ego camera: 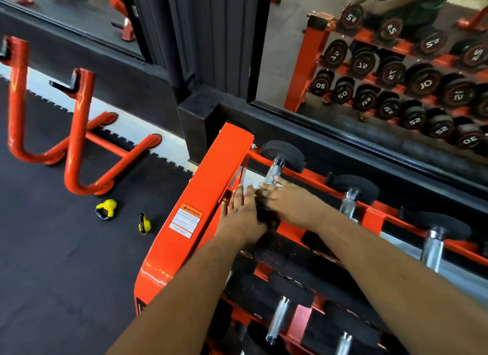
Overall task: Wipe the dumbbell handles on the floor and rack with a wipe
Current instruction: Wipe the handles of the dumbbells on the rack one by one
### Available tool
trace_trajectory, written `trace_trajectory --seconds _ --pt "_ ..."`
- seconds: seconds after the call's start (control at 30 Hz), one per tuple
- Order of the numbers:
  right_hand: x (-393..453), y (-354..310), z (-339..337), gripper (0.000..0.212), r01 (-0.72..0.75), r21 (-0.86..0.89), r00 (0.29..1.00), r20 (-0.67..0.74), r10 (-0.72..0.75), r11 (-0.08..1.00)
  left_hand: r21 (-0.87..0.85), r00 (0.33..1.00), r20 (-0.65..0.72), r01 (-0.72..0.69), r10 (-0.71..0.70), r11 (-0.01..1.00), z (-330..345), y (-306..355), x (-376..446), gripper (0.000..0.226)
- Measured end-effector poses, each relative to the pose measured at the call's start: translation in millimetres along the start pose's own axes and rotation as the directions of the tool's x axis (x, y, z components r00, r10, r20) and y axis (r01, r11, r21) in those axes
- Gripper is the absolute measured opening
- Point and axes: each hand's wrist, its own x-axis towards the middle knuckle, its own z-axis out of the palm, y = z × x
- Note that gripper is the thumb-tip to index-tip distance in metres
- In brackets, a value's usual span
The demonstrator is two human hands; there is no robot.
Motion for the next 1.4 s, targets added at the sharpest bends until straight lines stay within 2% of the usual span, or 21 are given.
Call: trace_trajectory --seconds 0.1,0.13,0.17,0.23,0.3,0.43,0.53,0.63,0.67,0.7,0.77,0.83,0.9,0.93,0.97,1.03,1.1,1.13,1.27,1.33,1.4 --pt "0.4 14.3 -0.3 0.078 -0.300 -0.019 0.953 -0.045 0.299 0.954 0.019 1.000 -0.027 0.001 0.000 1.000 3.0 0.4 0.3 0.113" --pt "1.7 8.1 -2.6 0.078 -0.351 0.013 0.934 -0.060 0.352 0.936 0.025 0.999 -0.039 0.001 0.000 1.000 4.8 1.0 0.2 0.114" --pt "4.2 -1.1 -1.2 0.072 -0.334 0.051 0.939 -0.071 0.337 0.941 0.030 0.999 -0.049 0.001 0.001 1.000 5.9 1.5 -0.4 0.114" --pt "4.1 -17.9 4.5 0.052 -0.184 0.123 0.980 -0.055 0.192 0.975 0.038 0.998 -0.065 -0.003 0.005 0.999 6.7 2.0 -2.0 0.113" --pt "-6.5 -20.9 8.4 0.043 -0.108 0.233 0.993 -0.021 0.116 0.966 0.049 0.996 -0.083 -0.015 0.019 0.999 7.3 4.2 -6.4 0.110" --pt "-46.1 -6.7 2.3 0.050 -0.218 0.309 0.974 0.002 0.228 0.926 0.053 0.986 -0.166 0.004 0.005 0.999 12.7 9.7 -18.3 0.099" --pt "-90.6 -5.0 -5.5 0.052 -0.363 0.516 0.882 -0.080 0.465 0.776 0.065 0.969 -0.245 -0.008 0.024 0.998 22.7 21.3 -31.2 0.091" --pt "-138.1 1.5 -1.9 0.051 -0.487 0.584 0.703 -0.179 0.688 0.650 0.109 0.961 -0.262 -0.064 0.091 0.992 45.5 48.7 -45.7 0.089" --pt "-149.6 4.5 1.3 0.050 -0.506 0.573 0.682 -0.192 0.706 0.645 0.115 0.961 -0.254 -0.080 0.108 0.990 55.1 58.9 -49.4 0.089" --pt "-158.0 7.4 7.2 0.049 -0.512 0.522 0.709 -0.192 0.679 0.682 0.107 0.966 -0.229 -0.094 0.116 0.990 64.2 68.9 -52.2 0.090" --pt "-171.7 9.4 22.0 0.050 -0.465 0.302 0.844 -0.133 0.520 0.832 0.077 0.979 -0.155 -0.119 0.130 0.990 83.6 89.4 -55.4 0.092" --pt "-180.3 9.9 38.9 0.048 -0.324 0.169 0.944 -0.009 0.330 0.931 0.053 0.986 -0.091 -0.138 0.143 0.989 100.3 106.1 -57.0 0.094" --pt "-186.5 20.1 36.6 0.050 -0.158 0.124 0.987 0.042 0.153 0.980 0.052 0.987 -0.048 -0.154 0.156 0.987 112.6 118.6 -57.5 0.097" --pt "-188.2 26.7 31.0 0.057 -0.130 0.101 0.990 0.061 0.124 0.986 0.047 0.987 -0.032 -0.157 0.159 0.986 116.9 122.7 -56.8 0.097" --pt "-191.1 33.6 26.6 0.065 -0.166 0.073 0.984 0.072 0.161 0.983 0.039 0.987 -0.015 -0.157 0.158 0.987 121.3 127.5 -56.7 0.098" --pt "-189.2 42.1 18.9 0.080 -0.347 0.026 0.937 0.053 0.345 0.938 0.019 0.990 -0.009 -0.142 0.142 0.990 125.7 131.3 -54.8 0.099" --pt "-186.0 34.0 22.5 0.081 -0.442 0.048 0.897 -0.003 0.443 0.896 0.008 0.992 -0.017 -0.122 0.123 0.992 127.6 132.8 -52.9 0.101" --pt "-186.8 24.6 27.6 0.077 -0.414 0.060 0.909 -0.023 0.416 0.908 -0.001 0.993 -0.016 -0.115 0.115 0.993 128.8 132.8 -52.0 0.102" --pt "-206.7 13.7 37.7 0.052 -0.143 0.001 0.989 -0.034 0.143 0.990 -0.059 0.997 -0.010 -0.075 0.074 0.995 132.2 134.7 -46.2 0.106" --pt "-206.3 25.3 31.9 0.056 -0.186 -0.060 0.982 -0.048 0.183 0.981 -0.057 0.999 -0.002 -0.054 0.054 0.997 132.7 137.4 -45.4 0.107" --pt "-198.1 29.7 29.5 0.068 -0.350 -0.085 0.936 -0.060 0.346 0.933 -0.040 0.999 0.006 -0.044 0.044 0.998 131.7 138.0 -46.6 0.107"
